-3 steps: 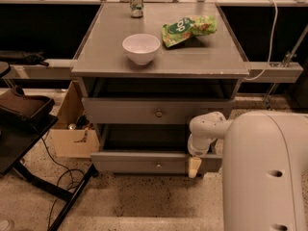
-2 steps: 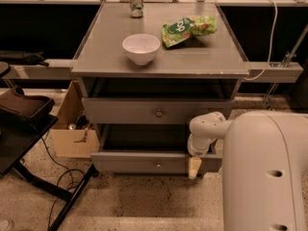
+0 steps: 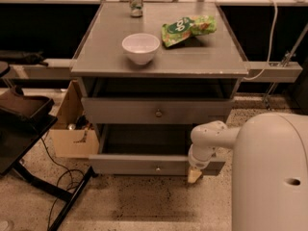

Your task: Open middle drawer

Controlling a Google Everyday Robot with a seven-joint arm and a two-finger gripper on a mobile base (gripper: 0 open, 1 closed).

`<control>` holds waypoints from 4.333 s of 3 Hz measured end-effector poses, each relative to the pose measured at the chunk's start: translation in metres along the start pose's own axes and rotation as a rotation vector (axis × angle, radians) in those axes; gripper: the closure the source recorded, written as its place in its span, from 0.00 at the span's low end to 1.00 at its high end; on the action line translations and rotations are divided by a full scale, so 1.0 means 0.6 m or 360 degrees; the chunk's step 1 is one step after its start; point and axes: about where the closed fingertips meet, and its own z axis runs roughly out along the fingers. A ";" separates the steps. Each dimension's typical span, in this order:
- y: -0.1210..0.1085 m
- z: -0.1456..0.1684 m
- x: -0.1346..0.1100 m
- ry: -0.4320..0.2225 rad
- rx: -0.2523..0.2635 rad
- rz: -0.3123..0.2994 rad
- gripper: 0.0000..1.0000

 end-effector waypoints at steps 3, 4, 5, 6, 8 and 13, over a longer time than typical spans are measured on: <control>0.114 -0.008 0.020 0.0040 -0.0213 0.0044 1.00; 0.134 -0.009 0.026 0.0042 -0.0251 0.0056 1.00; 0.135 -0.012 0.024 0.0036 -0.0262 0.0054 1.00; 0.130 -0.012 0.023 0.0036 -0.0263 0.0053 1.00; 0.132 -0.017 0.022 0.0026 -0.0279 0.0049 0.85; 0.223 -0.253 -0.042 0.0131 -0.0121 -0.0256 0.00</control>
Offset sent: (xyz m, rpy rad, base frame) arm -0.2184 0.0103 0.0365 -0.0050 0.4386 0.0636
